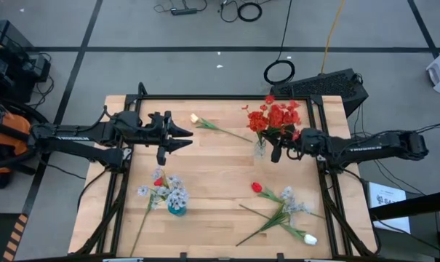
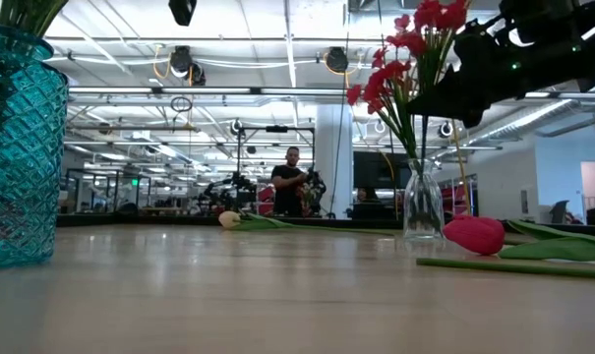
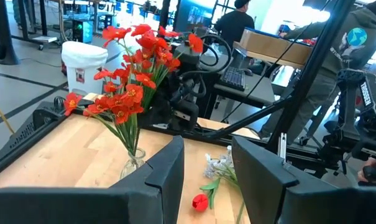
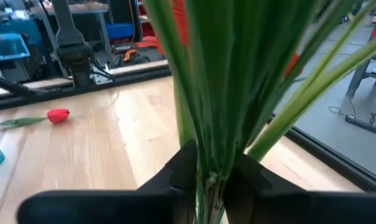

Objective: Sort flowers into vase by color
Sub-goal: Put the red flowers into the transparent flower vase, then put the white flowers into the blue vase

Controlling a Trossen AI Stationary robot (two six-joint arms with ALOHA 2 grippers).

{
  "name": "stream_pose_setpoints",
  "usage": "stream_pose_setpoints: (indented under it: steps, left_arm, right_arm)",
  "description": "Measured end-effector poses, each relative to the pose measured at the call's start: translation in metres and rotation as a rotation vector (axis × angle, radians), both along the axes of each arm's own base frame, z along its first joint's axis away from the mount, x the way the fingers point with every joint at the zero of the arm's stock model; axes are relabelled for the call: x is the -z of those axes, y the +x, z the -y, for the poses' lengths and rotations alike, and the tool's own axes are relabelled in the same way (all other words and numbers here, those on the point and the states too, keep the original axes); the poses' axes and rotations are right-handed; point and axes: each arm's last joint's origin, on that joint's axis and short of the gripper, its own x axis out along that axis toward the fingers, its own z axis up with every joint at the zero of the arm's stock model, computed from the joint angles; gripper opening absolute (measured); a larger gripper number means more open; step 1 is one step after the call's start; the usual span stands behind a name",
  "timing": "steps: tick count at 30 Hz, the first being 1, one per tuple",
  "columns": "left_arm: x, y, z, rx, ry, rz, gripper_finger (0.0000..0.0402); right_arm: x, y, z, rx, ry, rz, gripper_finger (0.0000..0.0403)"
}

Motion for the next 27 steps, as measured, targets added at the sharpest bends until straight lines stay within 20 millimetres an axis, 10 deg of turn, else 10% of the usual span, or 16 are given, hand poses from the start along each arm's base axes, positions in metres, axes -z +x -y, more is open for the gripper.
stream_pose_setpoints:
  steps: [27]
  left_arm:
    - [0.026,-0.006,-0.005,-0.203,-0.095,-0.267,0.014]
  right_arm:
    - [-0.055,-0.035,-0.01,0.139,0.642,-0.634,0.02]
